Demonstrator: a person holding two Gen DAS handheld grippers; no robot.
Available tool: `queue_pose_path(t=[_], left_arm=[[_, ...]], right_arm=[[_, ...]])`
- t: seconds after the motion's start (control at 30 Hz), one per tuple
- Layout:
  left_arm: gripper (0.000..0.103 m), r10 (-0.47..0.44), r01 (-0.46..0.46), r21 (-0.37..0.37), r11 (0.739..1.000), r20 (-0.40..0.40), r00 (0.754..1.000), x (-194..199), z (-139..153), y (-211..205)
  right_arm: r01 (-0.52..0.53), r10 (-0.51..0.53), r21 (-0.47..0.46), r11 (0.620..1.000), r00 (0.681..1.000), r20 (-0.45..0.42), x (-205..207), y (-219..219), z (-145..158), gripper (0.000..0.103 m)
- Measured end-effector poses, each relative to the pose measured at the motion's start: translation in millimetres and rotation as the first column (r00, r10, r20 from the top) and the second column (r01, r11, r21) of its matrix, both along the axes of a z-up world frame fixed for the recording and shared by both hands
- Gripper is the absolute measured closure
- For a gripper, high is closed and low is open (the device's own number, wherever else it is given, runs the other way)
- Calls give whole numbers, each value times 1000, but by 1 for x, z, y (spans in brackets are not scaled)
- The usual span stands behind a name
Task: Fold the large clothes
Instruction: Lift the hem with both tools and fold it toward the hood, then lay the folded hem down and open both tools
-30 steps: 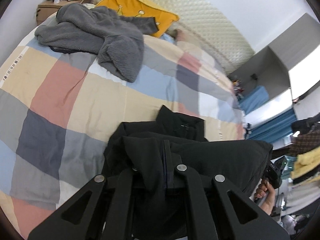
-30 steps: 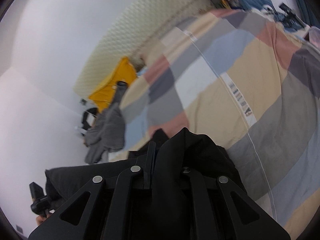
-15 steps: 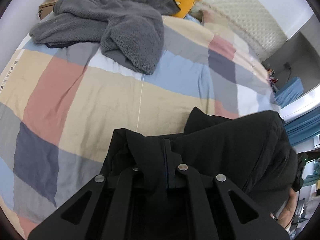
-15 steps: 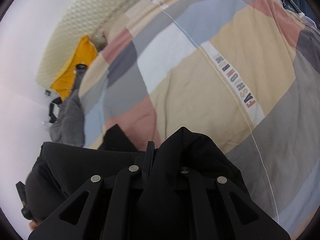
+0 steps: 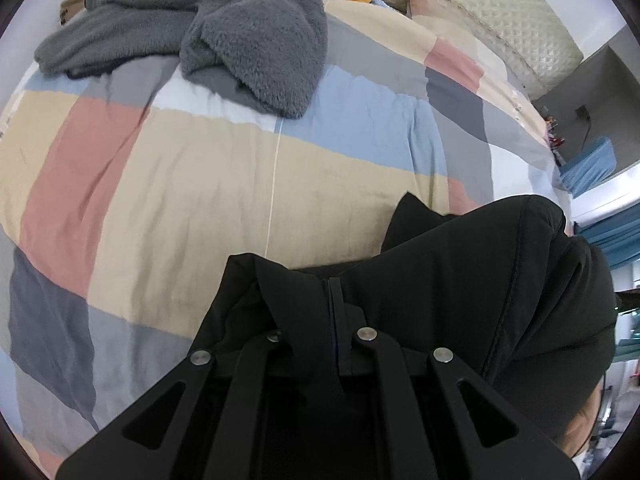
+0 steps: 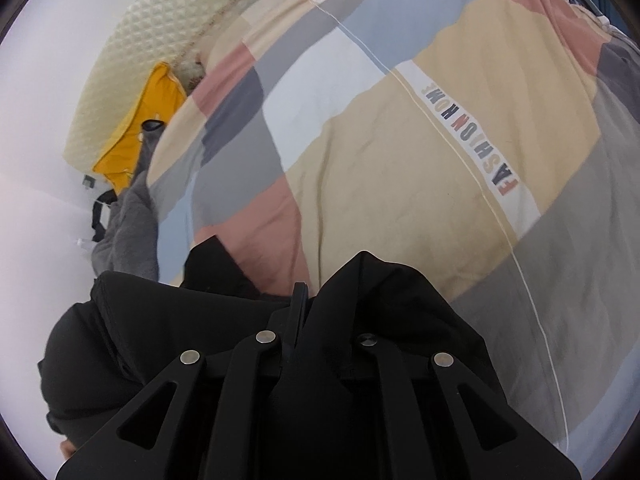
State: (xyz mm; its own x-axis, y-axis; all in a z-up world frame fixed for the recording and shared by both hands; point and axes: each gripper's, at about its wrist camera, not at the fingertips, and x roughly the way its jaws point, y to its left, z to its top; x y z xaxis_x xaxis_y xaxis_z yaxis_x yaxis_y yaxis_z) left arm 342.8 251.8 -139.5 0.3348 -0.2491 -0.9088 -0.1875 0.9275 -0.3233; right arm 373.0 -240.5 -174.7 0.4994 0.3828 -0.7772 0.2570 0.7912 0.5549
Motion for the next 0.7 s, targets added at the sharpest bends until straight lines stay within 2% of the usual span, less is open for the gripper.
queue_pose_path(t=[0.17, 0.23, 0.27, 0.3, 0.33, 0.37, 0.4, 0.43, 0.5, 0.6, 0.7], left_arm=[[92, 14, -14, -112, 994, 1, 1000, -26, 9, 18], [83, -30, 28, -87, 996, -20, 999, -36, 15, 18], [78, -35, 34, -71, 997, -24, 999, -39, 18, 19], [68, -29, 28, -46, 999, -23, 999, -46, 24, 21], [60, -23, 22, -40, 999, -17, 1000, -53, 30, 24], [54, -20, 19, -37, 999, -13, 1000, -58, 35, 26], [36, -17, 17, -32, 999, -3, 1000, -63, 41, 27], [20, -9, 8, 5, 1000, 22, 1000, -70, 51, 28], [20, -10, 3, 80, 997, 92, 996, -81, 72, 27], [20, -48, 26, 126, 992, 180, 982, -91, 102, 14], [20, -113, 64, 171, 983, 296, 948, -101, 135, -19]], right_arm=[[-16, 13, 83, 996, 999, 41, -25, -11, 19, 88], [-26, 21, 101, 995, 998, 54, -34, -14, 29, 79], [-28, 22, 96, 995, 998, 58, -39, -15, 34, 72], [-29, 23, 87, 996, 997, 67, -44, -16, 41, 59], [-32, 26, 77, 997, 996, 80, -49, -16, 49, 50], [-30, 24, 59, 998, 995, 92, -54, -17, 57, 35], [-23, 19, 34, 999, 994, 110, -60, -19, 67, 29], [-16, 14, 10, 1000, 992, 122, -64, -21, 75, 29], [-9, 19, -63, 998, 986, 165, -76, -22, 100, 29], [-17, 53, -156, 988, 971, 232, -88, -13, 132, 26], [-44, 111, -225, 973, 949, 294, -95, 11, 157, 24]])
